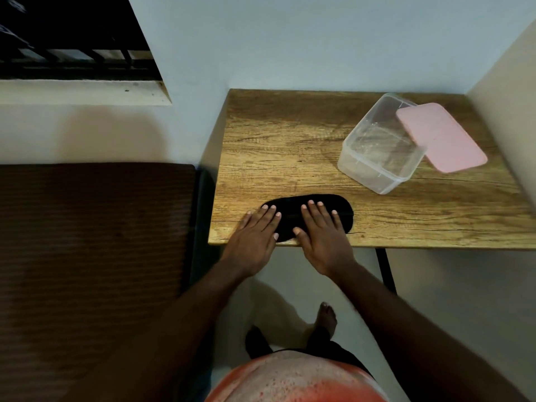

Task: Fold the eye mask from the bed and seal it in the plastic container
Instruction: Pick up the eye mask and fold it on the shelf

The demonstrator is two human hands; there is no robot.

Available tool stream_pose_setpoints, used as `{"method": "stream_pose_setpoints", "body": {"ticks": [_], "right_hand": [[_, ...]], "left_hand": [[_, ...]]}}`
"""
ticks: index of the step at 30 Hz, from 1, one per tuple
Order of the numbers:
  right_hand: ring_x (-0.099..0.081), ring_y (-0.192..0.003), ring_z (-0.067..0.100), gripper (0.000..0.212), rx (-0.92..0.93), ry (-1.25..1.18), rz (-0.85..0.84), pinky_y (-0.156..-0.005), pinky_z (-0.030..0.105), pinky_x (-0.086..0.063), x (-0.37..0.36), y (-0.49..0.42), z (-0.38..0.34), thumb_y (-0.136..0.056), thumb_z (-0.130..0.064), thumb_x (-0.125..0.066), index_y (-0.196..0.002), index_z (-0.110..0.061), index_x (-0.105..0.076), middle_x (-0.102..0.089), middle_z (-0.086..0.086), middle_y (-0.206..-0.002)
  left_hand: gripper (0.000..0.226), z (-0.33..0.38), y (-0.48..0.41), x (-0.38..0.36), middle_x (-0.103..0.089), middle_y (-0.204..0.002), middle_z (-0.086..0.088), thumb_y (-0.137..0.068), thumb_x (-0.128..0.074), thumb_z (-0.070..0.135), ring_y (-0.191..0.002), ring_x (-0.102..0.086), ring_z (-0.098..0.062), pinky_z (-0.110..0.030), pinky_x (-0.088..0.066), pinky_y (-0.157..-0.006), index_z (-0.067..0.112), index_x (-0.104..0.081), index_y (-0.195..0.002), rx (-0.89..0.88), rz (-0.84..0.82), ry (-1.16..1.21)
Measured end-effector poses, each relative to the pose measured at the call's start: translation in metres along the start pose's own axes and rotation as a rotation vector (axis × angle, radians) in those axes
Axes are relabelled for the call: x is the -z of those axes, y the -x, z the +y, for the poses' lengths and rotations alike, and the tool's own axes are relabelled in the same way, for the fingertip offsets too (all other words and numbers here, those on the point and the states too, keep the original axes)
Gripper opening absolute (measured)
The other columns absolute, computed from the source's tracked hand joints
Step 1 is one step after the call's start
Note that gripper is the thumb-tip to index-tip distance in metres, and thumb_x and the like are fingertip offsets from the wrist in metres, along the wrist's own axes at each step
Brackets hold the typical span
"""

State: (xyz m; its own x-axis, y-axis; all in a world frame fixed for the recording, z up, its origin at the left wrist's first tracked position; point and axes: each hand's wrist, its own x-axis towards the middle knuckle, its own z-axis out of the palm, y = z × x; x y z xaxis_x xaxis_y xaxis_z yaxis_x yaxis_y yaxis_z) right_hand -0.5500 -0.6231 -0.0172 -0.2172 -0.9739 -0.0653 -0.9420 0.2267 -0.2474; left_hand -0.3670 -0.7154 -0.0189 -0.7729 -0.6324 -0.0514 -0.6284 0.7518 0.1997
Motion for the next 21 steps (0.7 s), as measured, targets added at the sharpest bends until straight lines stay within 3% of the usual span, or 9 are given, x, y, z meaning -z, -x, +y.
{"method": "stream_pose_setpoints", "body": {"ticks": [3,6,10,15,17,19,21], "right_hand": [[0.002,-0.153,0.025,0.063,-0.159,-0.009,0.05,-0.121,0.045,0.002,0.008,-0.001,0.021,-0.102,-0.052,-0.017,-0.156,-0.02,-0.02,-0.009,0.01,-0.165],[-0.013,-0.149,0.036,0.057,-0.356,-0.108,0.204,-0.118,0.055,-0.014,0.019,-0.005,0.027,-0.101,-0.043,-0.039,-0.15,-0.016,-0.032,-0.024,0.019,-0.159],[-0.04,-0.128,0.038,0.054,-0.602,-0.281,0.272,-0.106,0.05,-0.034,0.036,-0.012,0.03,-0.092,-0.044,-0.057,-0.131,-0.007,-0.054,-0.05,0.021,-0.134],[-0.057,-0.11,0.036,0.038,-0.627,-0.312,0.201,-0.091,0.046,-0.049,0.05,-0.019,0.039,-0.088,-0.036,-0.064,-0.116,-0.011,-0.068,-0.065,0.016,-0.113],[-0.064,-0.099,0.03,0.025,-0.622,-0.46,0.225,-0.081,0.037,-0.052,0.054,-0.021,0.043,-0.087,-0.026,-0.068,-0.105,-0.009,-0.067,-0.069,0.012,-0.104],[-0.068,-0.093,0.026,0.013,-0.664,-0.731,0.241,-0.074,0.038,-0.056,0.059,-0.023,0.044,-0.086,-0.018,-0.071,-0.097,-0.012,-0.065,-0.07,0.01,-0.099],[-0.07,-0.088,0.025,0.015,-0.693,-1.015,0.249,-0.061,0.036,-0.059,0.066,-0.022,0.041,-0.086,-0.013,-0.073,-0.097,-0.012,-0.063,-0.07,0.011,-0.098]], "left_hand": [[0.054,0.002,0.0,-0.001,-0.008,-0.163,0.002,-0.104,-0.021,0.036,-0.15,0.002,-0.012,-0.034,0.001,-0.122,0.02,-0.013,-0.155,0.014,0.018,0.031],[0.054,0.003,0.0,-0.002,-0.009,-0.163,0.002,-0.103,-0.022,0.035,-0.15,0.002,-0.012,-0.034,0.002,-0.122,0.021,-0.014,-0.155,0.024,0.036,0.042],[0.054,0.003,0.001,-0.003,-0.001,-0.164,-0.003,-0.103,-0.021,0.037,-0.15,0.005,-0.016,-0.035,0.001,-0.122,0.024,-0.012,-0.155,0.043,0.036,0.042],[0.053,0.001,0.003,-0.002,0.002,-0.164,-0.008,-0.103,-0.022,0.041,-0.151,0.003,-0.02,-0.037,-0.001,-0.122,0.03,-0.012,-0.154,0.071,0.041,0.052],[0.053,0.001,0.002,-0.001,0.002,-0.164,-0.008,-0.103,-0.023,0.041,-0.151,0.003,-0.02,-0.037,-0.001,-0.122,0.031,-0.012,-0.154,0.077,0.037,0.057],[0.053,0.002,0.001,-0.001,0.001,-0.164,-0.007,-0.103,-0.023,0.041,-0.151,0.002,-0.02,-0.037,-0.001,-0.122,0.031,-0.013,-0.154,0.08,0.036,0.062],[0.053,0.002,0.001,-0.001,0.001,-0.164,-0.007,-0.103,-0.024,0.042,-0.151,0.002,-0.02,-0.036,0.0,-0.121,0.031,-0.013,-0.154,0.081,0.037,0.067]]}}
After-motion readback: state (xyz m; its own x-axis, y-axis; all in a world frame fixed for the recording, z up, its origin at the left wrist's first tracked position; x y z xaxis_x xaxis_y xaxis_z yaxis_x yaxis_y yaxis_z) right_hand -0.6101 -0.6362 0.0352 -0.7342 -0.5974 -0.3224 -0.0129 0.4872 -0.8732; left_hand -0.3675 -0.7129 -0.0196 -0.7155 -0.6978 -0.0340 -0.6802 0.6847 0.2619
